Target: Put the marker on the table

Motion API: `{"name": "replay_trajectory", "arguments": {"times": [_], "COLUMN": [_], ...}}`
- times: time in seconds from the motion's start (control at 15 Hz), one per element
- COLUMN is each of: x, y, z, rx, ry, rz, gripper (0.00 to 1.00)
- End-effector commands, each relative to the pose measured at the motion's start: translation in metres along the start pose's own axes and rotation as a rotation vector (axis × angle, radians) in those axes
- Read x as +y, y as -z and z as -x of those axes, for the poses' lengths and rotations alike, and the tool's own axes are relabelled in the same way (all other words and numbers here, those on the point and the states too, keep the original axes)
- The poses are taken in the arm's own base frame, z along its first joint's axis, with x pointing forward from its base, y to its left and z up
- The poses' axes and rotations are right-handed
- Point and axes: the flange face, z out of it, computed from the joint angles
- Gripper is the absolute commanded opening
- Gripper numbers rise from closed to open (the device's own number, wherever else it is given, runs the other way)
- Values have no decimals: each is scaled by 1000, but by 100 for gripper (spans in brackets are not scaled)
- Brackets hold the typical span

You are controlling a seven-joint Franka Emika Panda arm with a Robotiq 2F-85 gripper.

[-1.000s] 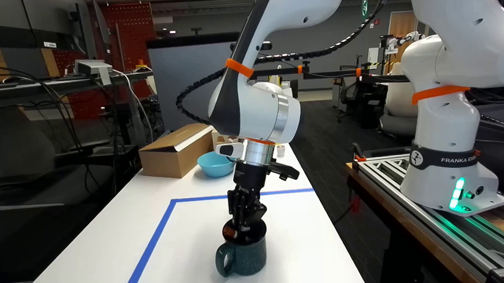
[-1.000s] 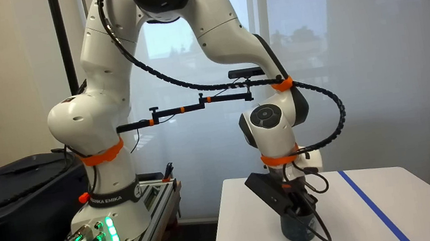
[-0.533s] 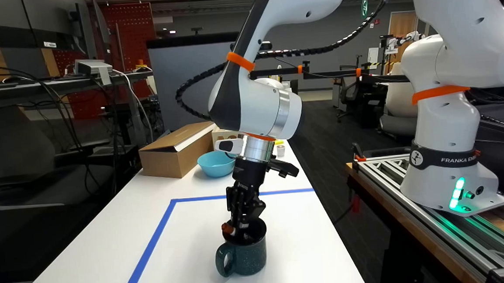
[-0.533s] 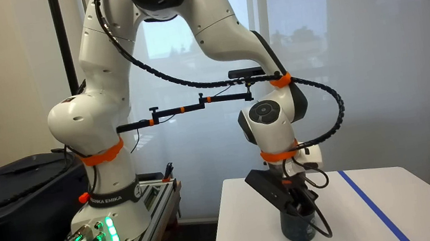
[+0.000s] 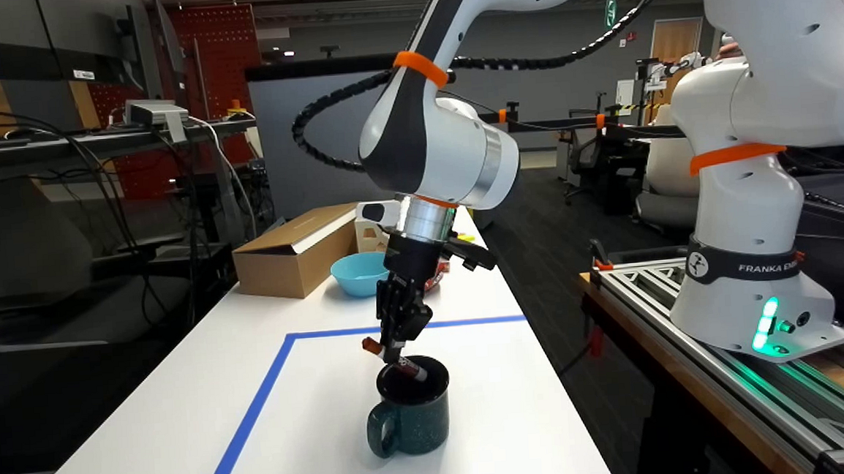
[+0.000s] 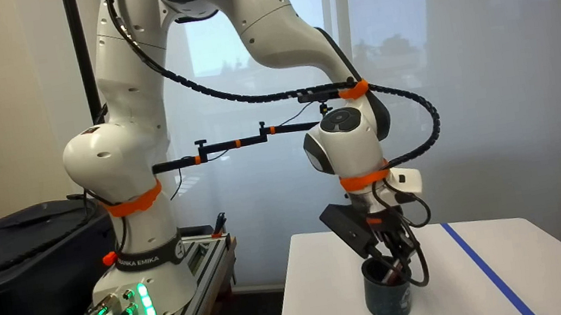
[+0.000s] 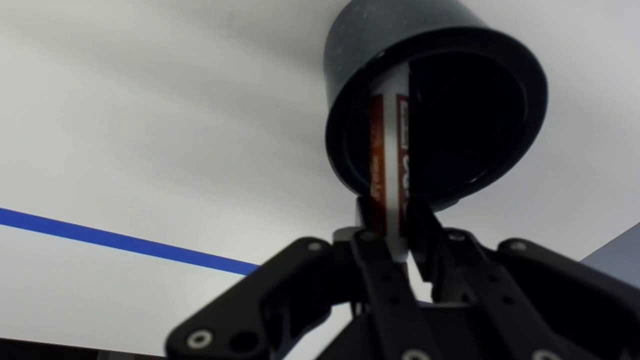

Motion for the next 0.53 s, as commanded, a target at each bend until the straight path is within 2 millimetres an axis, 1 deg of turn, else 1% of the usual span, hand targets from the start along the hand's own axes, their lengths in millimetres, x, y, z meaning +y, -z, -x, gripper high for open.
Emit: {"name": "replay_trajectory", "arguments": {"times": [0.0,0.13,0.33,0.47], "x": [12,27,60,84], "y": [26,36,45,46], "z": [-6,-16,-26,-29], "rx": [-1,14,30,30], "ry": [-79,-125,-211,-259], "rz": [31,60,118,162], "gripper": [5,5,5,5]}}
